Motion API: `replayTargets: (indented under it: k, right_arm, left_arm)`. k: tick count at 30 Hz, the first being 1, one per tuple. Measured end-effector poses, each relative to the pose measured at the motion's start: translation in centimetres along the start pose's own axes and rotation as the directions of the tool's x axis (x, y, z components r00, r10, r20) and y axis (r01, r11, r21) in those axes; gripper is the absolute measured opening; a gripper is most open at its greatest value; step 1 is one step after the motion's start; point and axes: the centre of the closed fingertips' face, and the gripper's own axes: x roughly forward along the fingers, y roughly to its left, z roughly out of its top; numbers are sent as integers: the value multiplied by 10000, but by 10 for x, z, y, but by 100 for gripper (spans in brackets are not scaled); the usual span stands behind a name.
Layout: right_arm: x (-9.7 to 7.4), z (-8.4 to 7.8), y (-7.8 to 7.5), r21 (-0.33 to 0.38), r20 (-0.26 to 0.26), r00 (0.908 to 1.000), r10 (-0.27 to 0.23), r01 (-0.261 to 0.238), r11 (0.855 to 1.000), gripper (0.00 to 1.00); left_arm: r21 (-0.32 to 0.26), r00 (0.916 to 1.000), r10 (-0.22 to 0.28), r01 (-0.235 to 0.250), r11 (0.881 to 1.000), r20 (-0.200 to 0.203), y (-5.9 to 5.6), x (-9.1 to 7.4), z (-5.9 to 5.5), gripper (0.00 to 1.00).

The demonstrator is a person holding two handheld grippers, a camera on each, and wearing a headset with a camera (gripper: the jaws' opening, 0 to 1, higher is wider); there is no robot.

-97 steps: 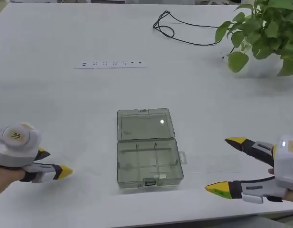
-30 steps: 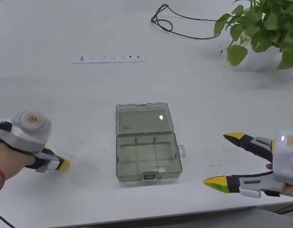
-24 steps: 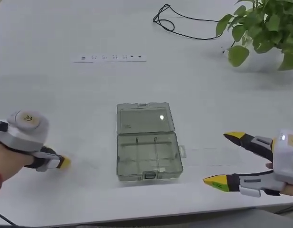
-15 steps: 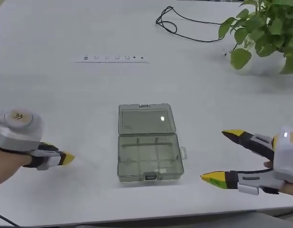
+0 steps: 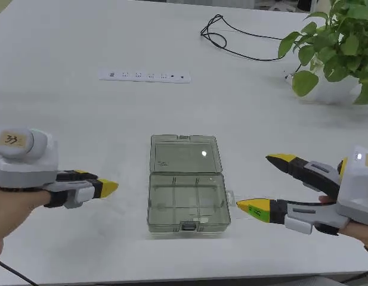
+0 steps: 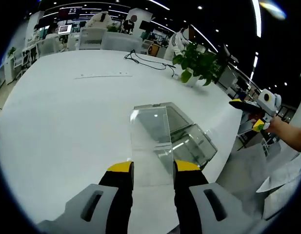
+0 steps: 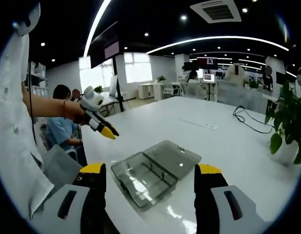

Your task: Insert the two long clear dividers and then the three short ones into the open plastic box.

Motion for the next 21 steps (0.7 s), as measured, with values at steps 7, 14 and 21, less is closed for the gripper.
replayTargets:
  k: [7,14,21]
  right_arm:
    - [11,27,12,815,454,9989,74,-110,9966,63]
    - [26,42,35,1146,451,9985,307,-357,9928,56]
    - [34,39,40,2055,93,10000,17,-36,9787,40]
  left_arm:
    - [-682,9898,-1014,1085,9918,1004,-41,6,17,30]
    - [-619,9778,-1656,1745,9827,1287,-77,14,19,30]
    - [-483,9589,-2234,2350,9708,1750,-111,20,27,30]
